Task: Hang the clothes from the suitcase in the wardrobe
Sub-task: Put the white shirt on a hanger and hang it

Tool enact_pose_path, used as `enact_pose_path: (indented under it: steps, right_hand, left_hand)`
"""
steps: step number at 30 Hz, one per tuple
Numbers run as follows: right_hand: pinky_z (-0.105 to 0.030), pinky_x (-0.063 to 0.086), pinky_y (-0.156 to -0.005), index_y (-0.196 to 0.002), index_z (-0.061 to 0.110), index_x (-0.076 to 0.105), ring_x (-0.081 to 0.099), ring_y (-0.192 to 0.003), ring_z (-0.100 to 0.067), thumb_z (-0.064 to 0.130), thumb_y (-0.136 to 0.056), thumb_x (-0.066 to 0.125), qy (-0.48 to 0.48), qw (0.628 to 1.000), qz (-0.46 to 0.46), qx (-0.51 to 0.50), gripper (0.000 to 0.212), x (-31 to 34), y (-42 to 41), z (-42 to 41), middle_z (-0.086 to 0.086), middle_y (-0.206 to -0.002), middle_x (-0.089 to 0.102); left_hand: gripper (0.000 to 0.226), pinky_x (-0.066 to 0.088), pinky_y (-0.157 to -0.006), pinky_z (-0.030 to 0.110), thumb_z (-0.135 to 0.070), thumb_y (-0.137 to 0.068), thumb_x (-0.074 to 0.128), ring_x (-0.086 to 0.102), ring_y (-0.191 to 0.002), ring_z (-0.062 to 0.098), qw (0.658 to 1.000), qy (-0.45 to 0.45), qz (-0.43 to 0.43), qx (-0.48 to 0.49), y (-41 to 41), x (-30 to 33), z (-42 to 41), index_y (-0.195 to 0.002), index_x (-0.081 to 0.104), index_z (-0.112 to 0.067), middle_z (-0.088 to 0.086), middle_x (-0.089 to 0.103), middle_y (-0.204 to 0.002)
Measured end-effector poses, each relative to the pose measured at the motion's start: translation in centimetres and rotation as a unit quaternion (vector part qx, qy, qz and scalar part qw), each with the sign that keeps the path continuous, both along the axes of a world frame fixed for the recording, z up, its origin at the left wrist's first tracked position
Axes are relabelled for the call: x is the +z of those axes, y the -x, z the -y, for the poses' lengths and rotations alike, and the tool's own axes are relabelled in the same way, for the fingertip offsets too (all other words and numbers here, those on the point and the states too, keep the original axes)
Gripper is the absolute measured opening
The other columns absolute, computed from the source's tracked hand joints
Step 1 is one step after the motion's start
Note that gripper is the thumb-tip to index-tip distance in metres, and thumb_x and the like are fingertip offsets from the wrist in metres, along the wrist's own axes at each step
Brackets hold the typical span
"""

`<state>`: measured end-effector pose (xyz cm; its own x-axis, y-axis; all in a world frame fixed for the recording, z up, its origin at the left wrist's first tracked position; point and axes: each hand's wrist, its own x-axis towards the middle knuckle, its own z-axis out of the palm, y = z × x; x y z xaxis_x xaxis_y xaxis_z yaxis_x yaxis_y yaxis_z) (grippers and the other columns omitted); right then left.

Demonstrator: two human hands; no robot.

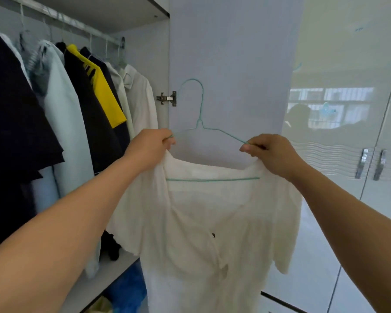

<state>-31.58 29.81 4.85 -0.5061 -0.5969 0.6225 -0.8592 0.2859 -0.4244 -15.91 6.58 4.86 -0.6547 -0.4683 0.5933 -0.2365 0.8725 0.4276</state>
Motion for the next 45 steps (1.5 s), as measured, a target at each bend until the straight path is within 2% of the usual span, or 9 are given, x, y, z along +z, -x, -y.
enact_pose_path:
  steps: [7, 14, 21, 24, 29, 33, 35, 39, 45]
  right_hand:
    - [-0.017, 0.039, -0.065, -0.096, 0.011, 0.075, 0.054, -0.075, -0.013, 0.034, -0.091, 0.062, -0.032, 0.997, 0.058, 0.036, 0.026, 1.5, -0.1, -0.6, -0.003, -0.082, 0.067]
    - [-0.011, 0.037, -0.063, -0.089, 0.015, 0.073, 0.054, -0.067, -0.005, 0.042, -0.097, 0.048, -0.017, 0.999, 0.0, 0.04, 0.038, 3.6, -1.5, -1.1, 0.003, -0.07, 0.061]
    - [-0.003, 0.036, -0.056, -0.084, 0.011, 0.074, 0.053, -0.061, -0.003, 0.041, -0.094, 0.056, 0.107, 0.994, 0.001, 0.026, 0.037, 4.4, -1.6, -2.9, 0.0, -0.066, 0.061]
    - [-0.015, 0.039, -0.067, -0.09, 0.009, 0.071, 0.055, -0.071, -0.01, 0.036, -0.093, 0.059, 0.143, 0.989, -0.045, -0.006, 0.03, 3.9, -1.5, -3.4, -0.004, -0.078, 0.062]
    - [-0.033, 0.041, -0.094, -0.121, 0.017, 0.061, 0.058, -0.097, -0.019, 0.032, -0.093, 0.059, 0.111, 0.992, -0.054, -0.02, 0.032, 2.5, -0.6, -4.7, 0.002, -0.097, 0.062]
    - [-0.032, 0.028, -0.101, -0.134, 0.018, 0.051, 0.044, -0.123, -0.023, 0.038, -0.093, 0.058, 0.158, 0.974, -0.121, -0.105, 0.047, 1.2, -0.2, -6.5, -0.006, -0.13, 0.052]
    - [-0.028, 0.027, -0.095, -0.126, 0.016, 0.055, 0.044, -0.119, -0.022, 0.039, -0.089, 0.063, 0.208, 0.957, -0.131, -0.154, 0.044, 0.3, -0.3, -7.4, -0.005, -0.126, 0.052]
    - [-0.03, 0.04, -0.09, -0.116, 0.016, 0.057, 0.053, -0.107, -0.022, 0.032, -0.084, 0.069, 0.15, 0.976, -0.005, -0.16, 0.038, -2.2, 0.1, -8.2, -0.003, -0.113, 0.054]
    - [-0.024, 0.04, -0.076, -0.096, 0.017, 0.064, 0.059, -0.096, -0.018, 0.028, -0.082, 0.073, 0.02, 0.98, 0.078, -0.18, 0.019, -3.1, 0.2, -10.0, 0.003, -0.097, 0.06]
  left_hand:
    - [0.024, 0.039, -0.066, 0.018, -0.019, -0.101, 0.044, 0.059, -0.09, 0.016, 0.999, -0.031, -0.031, 0.01, -0.8, 0.6, -2.3, -0.106, 0.067, -0.017, 0.0, 0.069, -0.094]
    - [0.022, 0.037, -0.062, 0.004, -0.014, -0.1, 0.043, 0.06, -0.083, 0.012, 0.998, -0.013, -0.067, -0.005, -0.7, 1.4, -5.2, -0.094, 0.064, -0.018, 0.003, 0.07, -0.1]
    - [0.026, 0.04, -0.073, 0.002, -0.007, -0.099, 0.044, 0.063, -0.082, 0.013, 0.99, 0.014, -0.13, -0.05, -0.7, 2.4, -8.2, -0.113, 0.066, -0.011, 0.005, 0.069, -0.093]
    - [0.024, 0.048, -0.083, 0.023, -0.009, -0.099, 0.044, 0.066, -0.08, 0.018, 0.985, 0.018, -0.164, -0.043, -0.3, 2.7, -9.3, -0.106, 0.067, -0.011, 0.006, 0.07, -0.088]
    - [0.024, 0.05, -0.086, 0.029, -0.007, -0.098, 0.043, 0.066, -0.084, 0.024, 0.982, -0.011, -0.182, -0.046, 0.5, 3.6, -10.3, -0.101, 0.067, -0.01, 0.01, 0.067, -0.09]
    - [0.024, 0.051, -0.087, 0.033, -0.006, -0.098, 0.042, 0.063, -0.078, 0.022, 0.98, -0.025, -0.189, -0.053, 1.2, 3.9, -10.7, -0.099, 0.066, -0.009, 0.006, 0.063, -0.086]
    - [0.023, 0.051, -0.082, 0.032, -0.007, -0.098, 0.042, 0.062, -0.073, 0.021, 0.979, -0.039, -0.197, -0.04, 1.7, 3.8, -10.8, -0.097, 0.065, -0.012, 0.004, 0.061, -0.083]
    - [0.022, 0.048, -0.064, 0.021, -0.008, -0.097, 0.041, 0.057, -0.063, 0.018, 0.971, -0.098, -0.215, -0.04, 2.8, 3.1, -11.6, -0.089, 0.061, -0.015, -0.004, 0.056, -0.071]
    - [0.023, 0.049, -0.068, 0.027, -0.007, -0.096, 0.039, 0.056, -0.062, 0.018, 0.963, -0.131, -0.231, -0.05, 3.8, 2.5, -11.5, -0.089, 0.06, -0.014, -0.003, 0.055, -0.069]
